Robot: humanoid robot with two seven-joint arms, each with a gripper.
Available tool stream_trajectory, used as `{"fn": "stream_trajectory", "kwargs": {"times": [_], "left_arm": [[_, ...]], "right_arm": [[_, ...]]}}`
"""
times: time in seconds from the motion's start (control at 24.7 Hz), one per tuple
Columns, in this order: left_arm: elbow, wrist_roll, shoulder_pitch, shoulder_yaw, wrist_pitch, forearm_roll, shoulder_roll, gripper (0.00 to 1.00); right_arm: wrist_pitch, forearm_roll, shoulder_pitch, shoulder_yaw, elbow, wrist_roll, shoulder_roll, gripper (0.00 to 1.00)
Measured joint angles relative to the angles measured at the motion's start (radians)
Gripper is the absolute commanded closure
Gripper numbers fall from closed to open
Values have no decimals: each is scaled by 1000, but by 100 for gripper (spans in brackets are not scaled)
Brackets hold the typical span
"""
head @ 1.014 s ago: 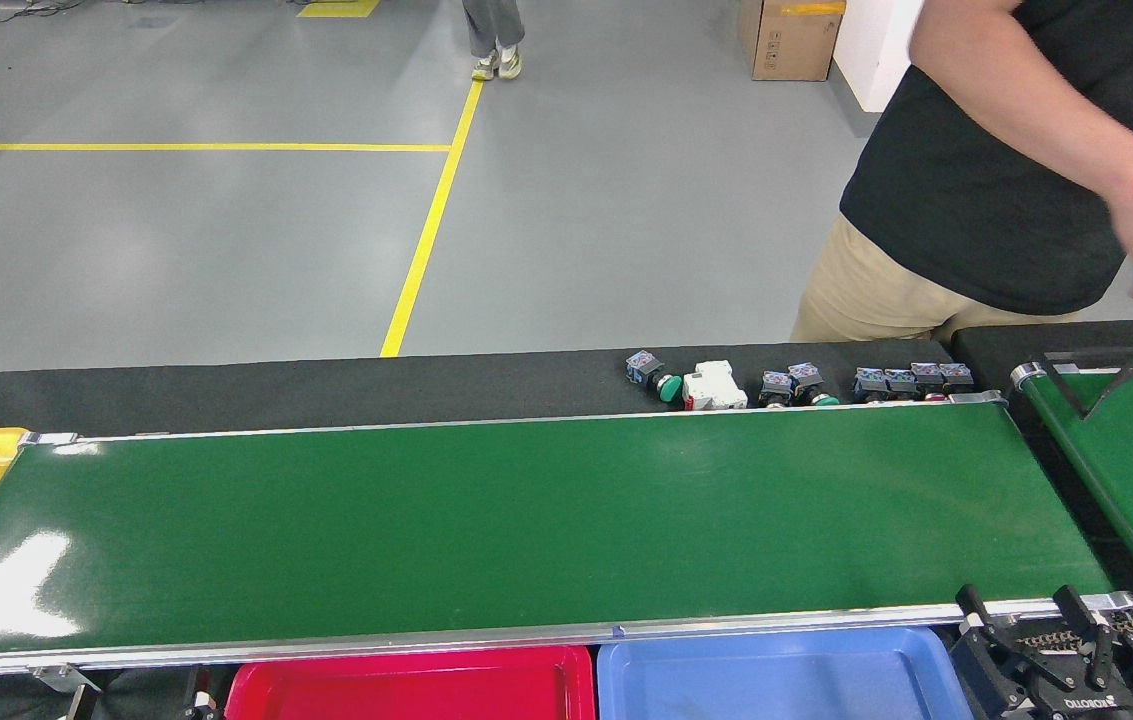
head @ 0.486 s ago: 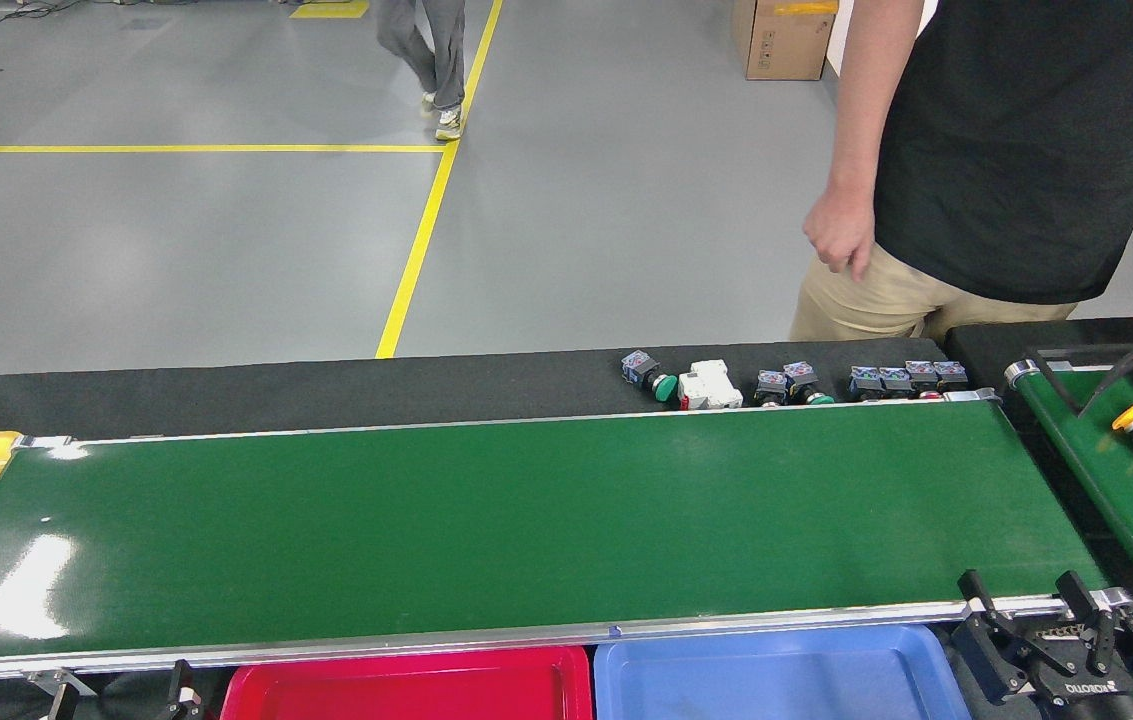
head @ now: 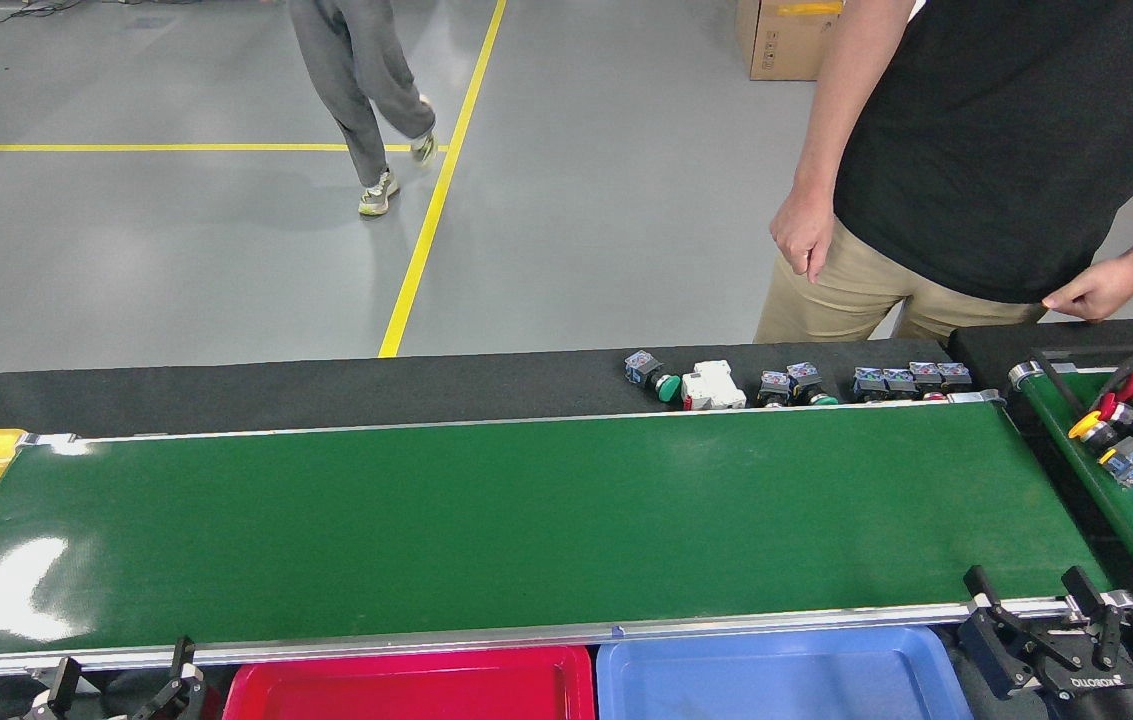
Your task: Pick switch part from conveyor to tray
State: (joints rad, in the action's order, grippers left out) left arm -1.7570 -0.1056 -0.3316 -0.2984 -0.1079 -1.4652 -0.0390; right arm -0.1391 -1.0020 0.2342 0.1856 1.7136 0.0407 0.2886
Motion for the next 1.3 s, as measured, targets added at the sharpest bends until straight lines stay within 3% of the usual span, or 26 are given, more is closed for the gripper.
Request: {"fn": "stream_trajectory", "kwargs": {"times": [0.61,1.01,1.3], "left_arm": [[-2,5,71,52,-13,2,0,0],[-2,6,79,50,-16,4,-4,0],[2,6,92,57,-17,4,-8,0]], "right_arm": [[8,-3,-21,-1,0,1,0,0],[8,-91,-19,-2,1,1,-11,0],[67,-113,-7,-24,-17,22,-58,0]]}}
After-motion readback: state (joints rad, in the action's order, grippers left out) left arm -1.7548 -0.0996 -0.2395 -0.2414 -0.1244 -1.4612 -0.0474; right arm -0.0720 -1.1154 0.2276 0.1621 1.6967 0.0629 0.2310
